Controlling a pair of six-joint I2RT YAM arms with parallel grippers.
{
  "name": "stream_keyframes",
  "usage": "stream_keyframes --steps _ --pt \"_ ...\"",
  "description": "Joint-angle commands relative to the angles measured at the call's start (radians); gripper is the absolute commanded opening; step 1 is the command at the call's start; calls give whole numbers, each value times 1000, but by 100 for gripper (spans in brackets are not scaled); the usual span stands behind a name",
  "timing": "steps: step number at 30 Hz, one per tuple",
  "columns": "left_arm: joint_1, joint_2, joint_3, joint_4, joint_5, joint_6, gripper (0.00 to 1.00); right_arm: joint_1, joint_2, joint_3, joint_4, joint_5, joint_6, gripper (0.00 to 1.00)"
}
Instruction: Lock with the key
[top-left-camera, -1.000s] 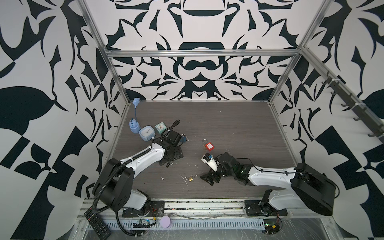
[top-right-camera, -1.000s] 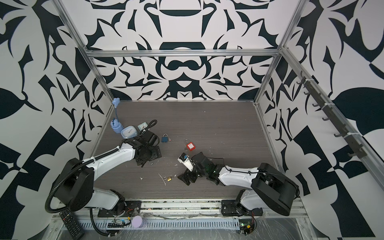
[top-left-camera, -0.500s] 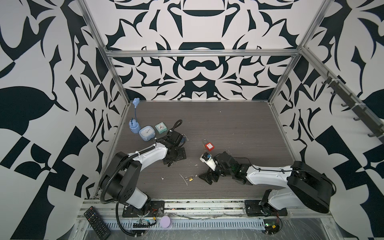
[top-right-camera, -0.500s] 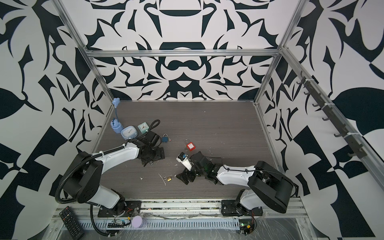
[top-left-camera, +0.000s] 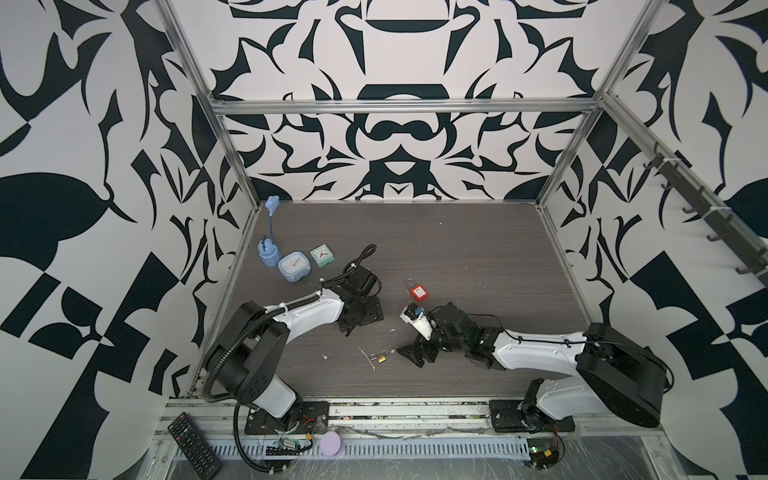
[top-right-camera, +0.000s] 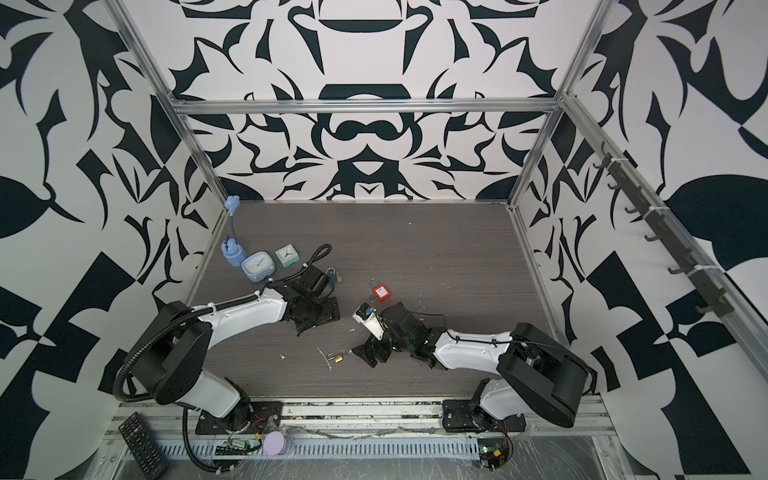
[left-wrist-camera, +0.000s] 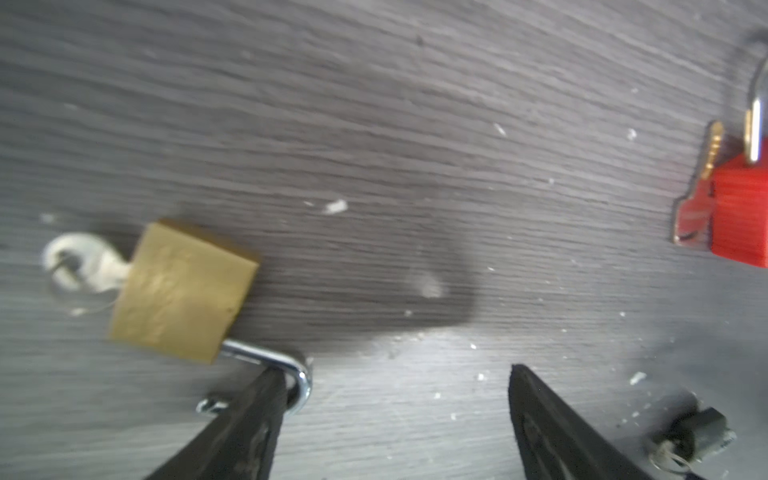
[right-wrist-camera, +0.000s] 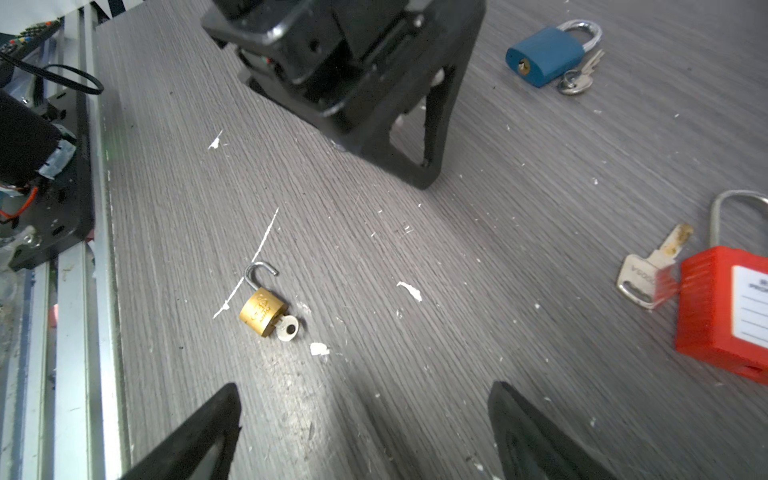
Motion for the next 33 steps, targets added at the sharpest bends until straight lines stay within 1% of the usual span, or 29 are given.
stream_keyframes --steps 1,5,9,11,14,17,22,25,28,29,31,33 --pt "-26 68 25 -9 45 -45 86 6 -37 6 38 19 -10 95" --pt "-26 147 83 21 34 -35 86 7 -60 -14 38 24 -3 95" --pt "-22 230 157 38 0 0 86 6 -116 -33 8 36 1 95" --pt "-14 259 189 59 -4 20 86 6 -147 -45 -5 48 2 95" --pt "-3 280 249 46 -7 50 86 7 -183 -58 -15 61 5 95" --pt "-4 233 283 -20 -67 89 86 6 -199 -63 -21 77 10 96" --pt "-32 44 252 -148 -209 104 86 6 -184 -64 14 112 39 96" --pt "-70 -50 223 -233 -281 63 86 7 -166 -66 53 129 60 95" --pt "-113 -104 164 -270 -318 -33 86 7 -154 -68 83 130 69 95" --pt "-121 -107 149 -289 -324 -80 82 7 -153 -68 86 127 72 95" --pt "-129 -95 127 -316 -331 -164 77 7 -154 -70 88 113 76 95" --pt "-138 -66 122 -316 -332 -215 75 7 -155 -81 95 95 79 94"
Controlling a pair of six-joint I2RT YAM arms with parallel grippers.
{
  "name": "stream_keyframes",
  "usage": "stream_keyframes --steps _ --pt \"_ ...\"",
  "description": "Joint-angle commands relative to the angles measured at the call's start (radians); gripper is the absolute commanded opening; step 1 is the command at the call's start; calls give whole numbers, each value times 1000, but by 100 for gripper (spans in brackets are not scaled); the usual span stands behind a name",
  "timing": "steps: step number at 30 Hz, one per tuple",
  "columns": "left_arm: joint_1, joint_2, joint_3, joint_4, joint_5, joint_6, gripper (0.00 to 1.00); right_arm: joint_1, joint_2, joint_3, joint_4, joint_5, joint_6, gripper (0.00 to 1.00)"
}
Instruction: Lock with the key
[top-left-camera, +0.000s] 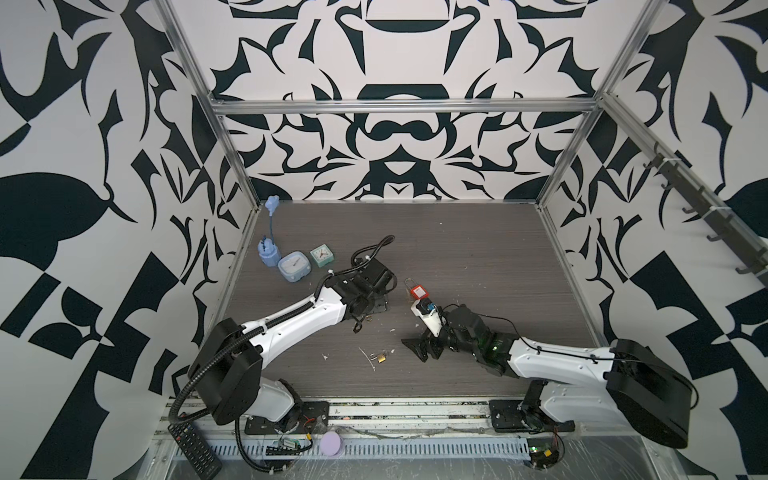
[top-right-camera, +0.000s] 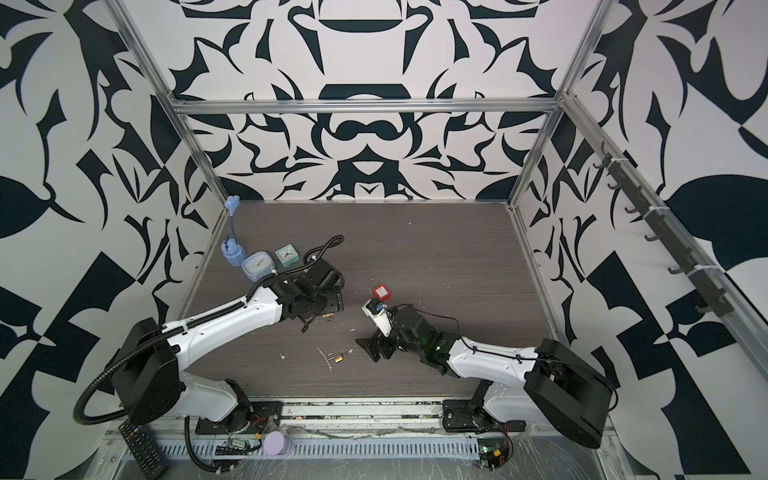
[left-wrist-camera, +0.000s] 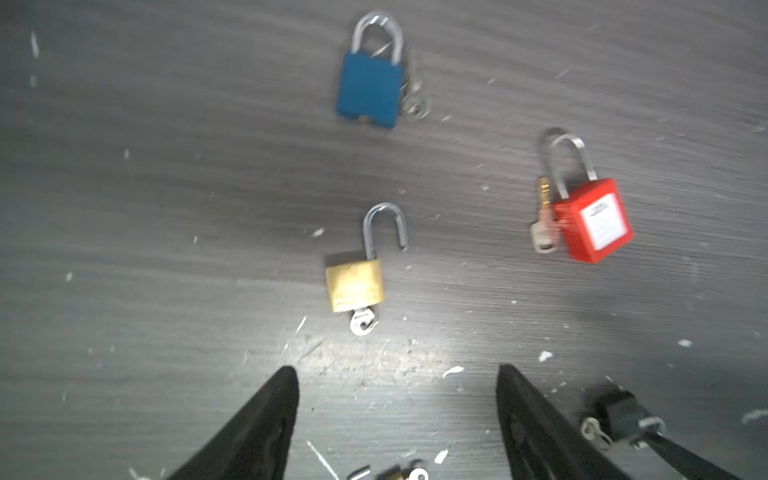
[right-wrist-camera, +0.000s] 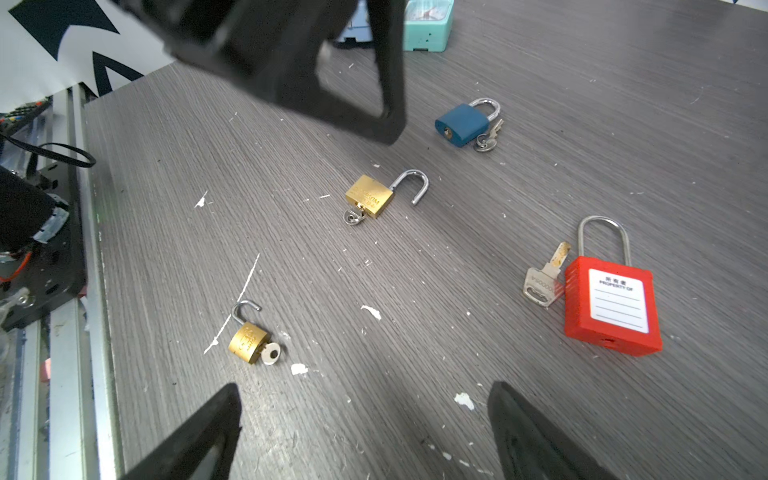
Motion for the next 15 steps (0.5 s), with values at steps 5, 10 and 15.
stream_keyframes --steps 5,10,15 --pt "-13 183 57 -109 -46 -167 75 7 7 -41 75 -88 10 94" --pt "-13 268 118 -95 -49 -173 74 8 9 -59 92 -108 -2 93" --pt "-10 323 141 -103 -61 -187 68 12 31 -49 94 -116 -6 93"
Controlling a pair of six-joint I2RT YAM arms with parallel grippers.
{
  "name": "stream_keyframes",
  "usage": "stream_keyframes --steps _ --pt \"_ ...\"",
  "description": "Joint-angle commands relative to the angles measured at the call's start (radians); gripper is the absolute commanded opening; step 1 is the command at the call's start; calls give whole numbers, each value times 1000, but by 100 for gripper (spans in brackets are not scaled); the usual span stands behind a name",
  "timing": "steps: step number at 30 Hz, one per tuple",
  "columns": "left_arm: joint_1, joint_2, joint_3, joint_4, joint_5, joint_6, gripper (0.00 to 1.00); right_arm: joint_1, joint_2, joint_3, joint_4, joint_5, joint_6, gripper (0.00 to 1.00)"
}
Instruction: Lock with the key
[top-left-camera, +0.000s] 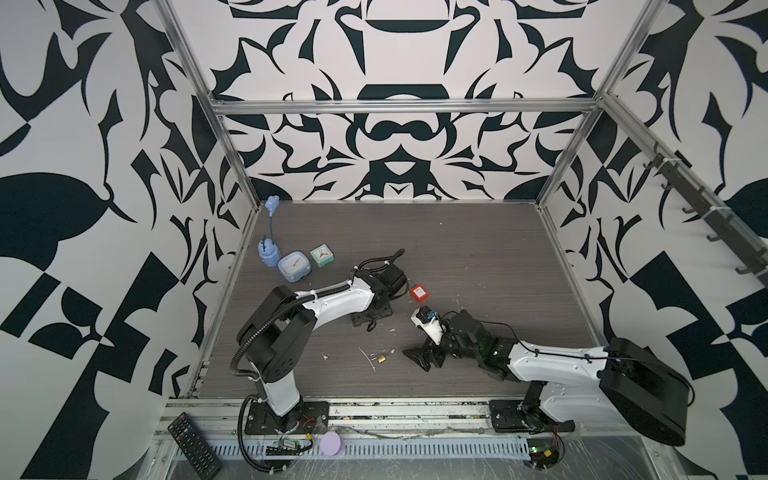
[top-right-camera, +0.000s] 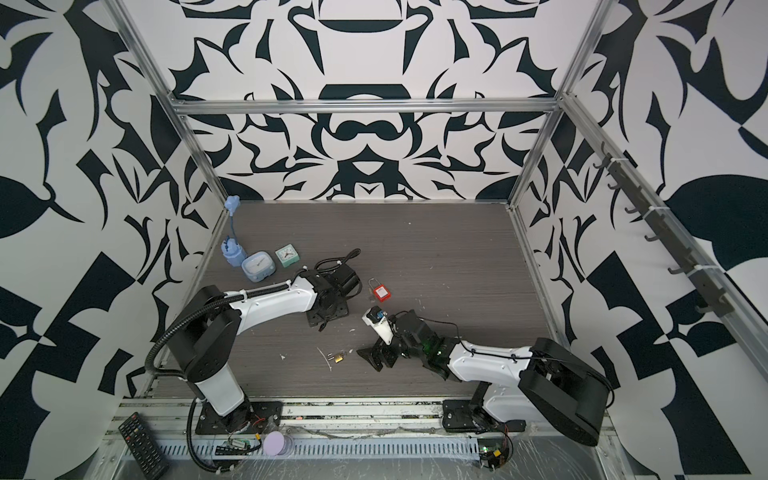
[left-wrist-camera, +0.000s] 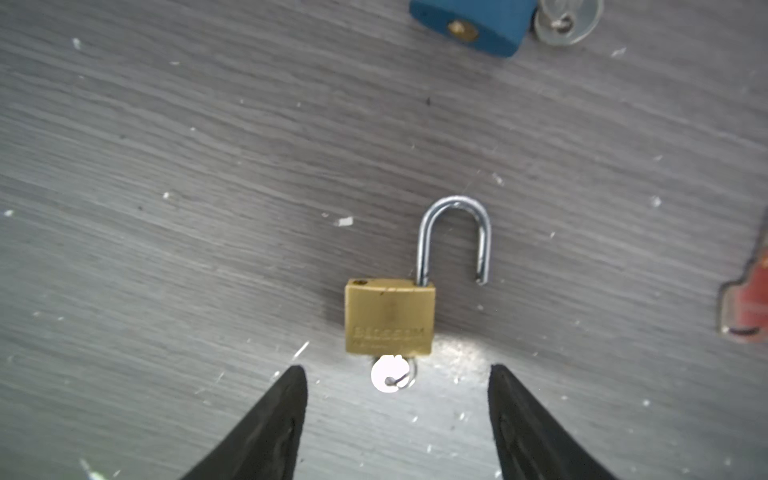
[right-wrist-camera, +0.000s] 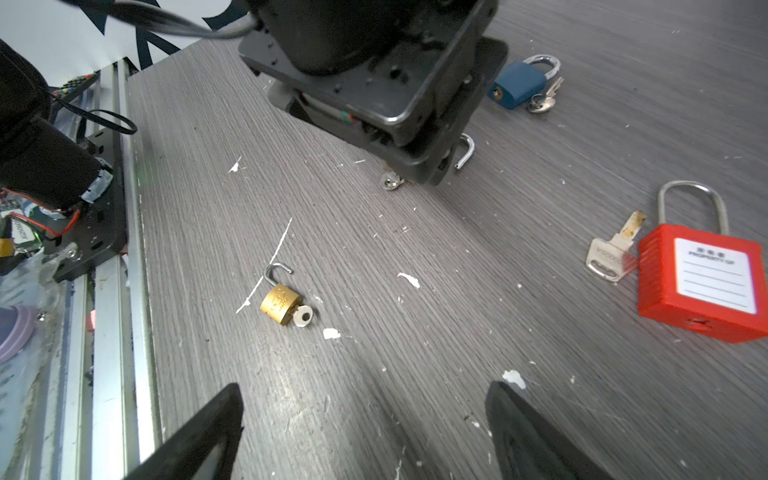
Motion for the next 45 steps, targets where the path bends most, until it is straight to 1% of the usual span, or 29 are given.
stream_keyframes --steps 1,6,16,26,28,32,36,37,39,40,42,43,45 --pt "2 40 20 -44 -33 -30 67 5 13 9 45 -22 -8 93" --pt "24 75 6 -7 -10 6 61 5 25 17 42 -24 -12 93" --pt "48 86 -33 29 12 21 49 6 47 42 24 -16 -21 93" --pt "80 78 -58 53 13 66 47 5 47 58 -8 1 -24 94" --pt "80 80 -61 58 19 68 41 4 46 64 -15 7 -25 93" --pt "80 78 -65 65 38 68 33 4 40 84 -44 30 -31 93" --pt "80 55 -77 73 52 74 23 5 19 122 -83 125 -1 94" --pt "80 43 -83 82 55 90 16 5 9 144 -116 185 21 94" --pt "80 7 -95 115 61 141 4 3 -25 191 -171 260 45 94" --pt "80 -20 -105 155 75 194 0 3 -46 211 -198 293 53 94" --pt "80 -75 -120 223 99 303 0 0 -97 247 -246 354 75 94" --pt "79 -107 -130 272 133 382 0 -5 -128 260 -269 381 88 95" --pt "80 -165 -142 335 159 513 0 -23 -195 283 -313 447 130 95"
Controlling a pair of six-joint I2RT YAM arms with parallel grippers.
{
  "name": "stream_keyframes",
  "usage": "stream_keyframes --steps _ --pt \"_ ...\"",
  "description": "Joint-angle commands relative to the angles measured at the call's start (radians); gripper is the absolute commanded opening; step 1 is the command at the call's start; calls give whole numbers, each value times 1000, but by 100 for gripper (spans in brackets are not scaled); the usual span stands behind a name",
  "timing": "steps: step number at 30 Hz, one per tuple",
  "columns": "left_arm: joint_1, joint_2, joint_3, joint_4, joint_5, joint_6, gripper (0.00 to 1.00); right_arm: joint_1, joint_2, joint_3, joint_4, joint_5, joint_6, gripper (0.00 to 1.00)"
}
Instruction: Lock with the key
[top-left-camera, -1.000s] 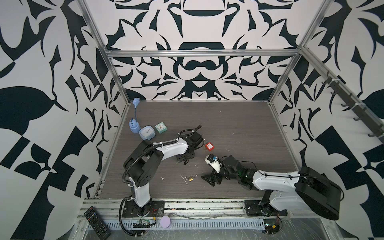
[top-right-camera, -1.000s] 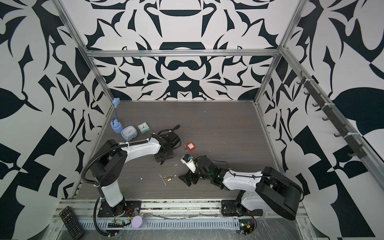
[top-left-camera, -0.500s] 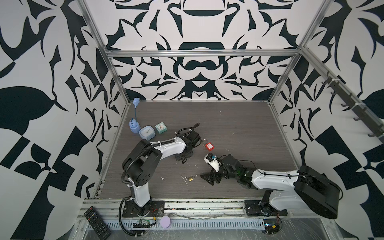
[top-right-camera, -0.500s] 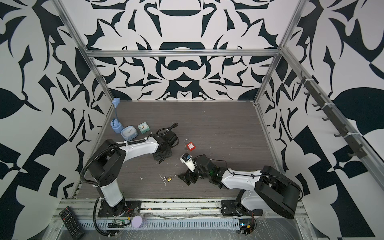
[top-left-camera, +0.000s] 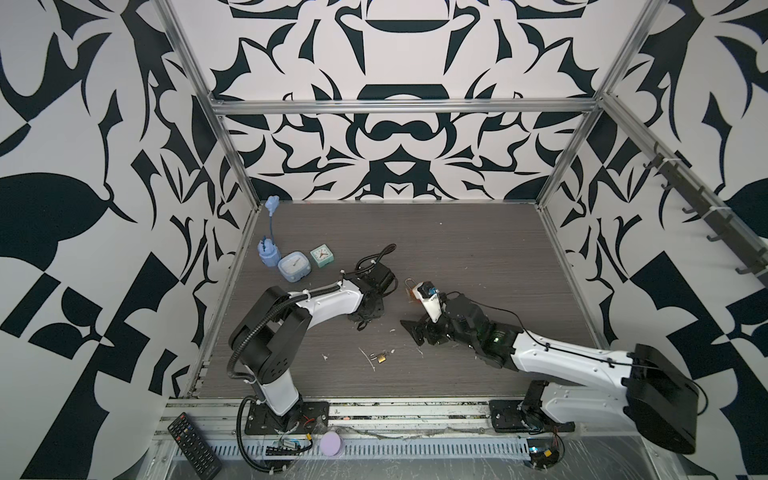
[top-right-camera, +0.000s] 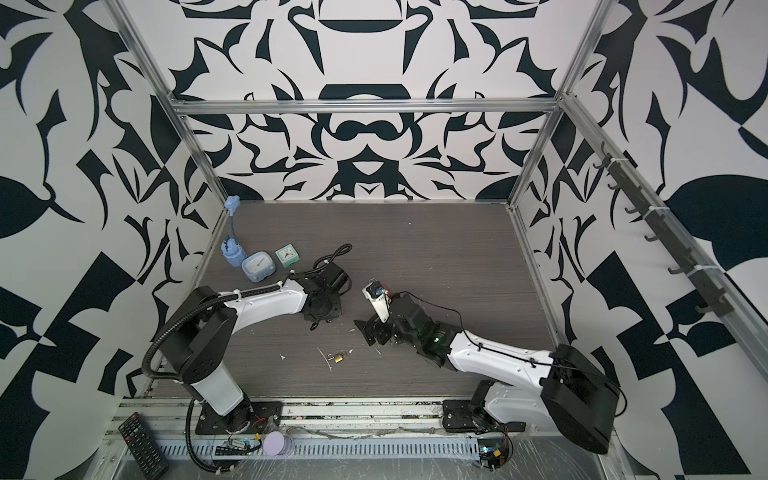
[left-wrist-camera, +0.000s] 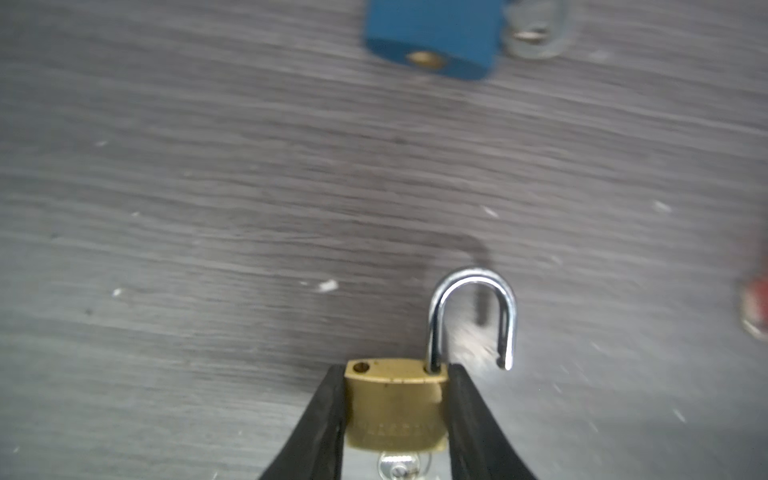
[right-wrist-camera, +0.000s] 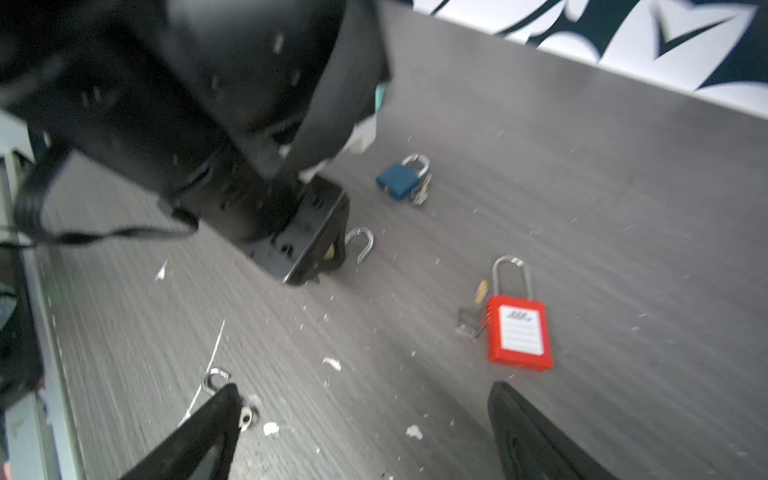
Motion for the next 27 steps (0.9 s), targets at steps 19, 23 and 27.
stream_keyframes --steps 19,23,27 --pt "9 -680 -361 583 491 1254 0 -299 -166 250 -506 -736 145 90" --pt "9 -681 -368 592 564 1247 0 -282 -128 270 -508 -740 118 87" --pt "9 -677 -369 592 612 1244 0 -253 -89 288 -479 -714 113 83"
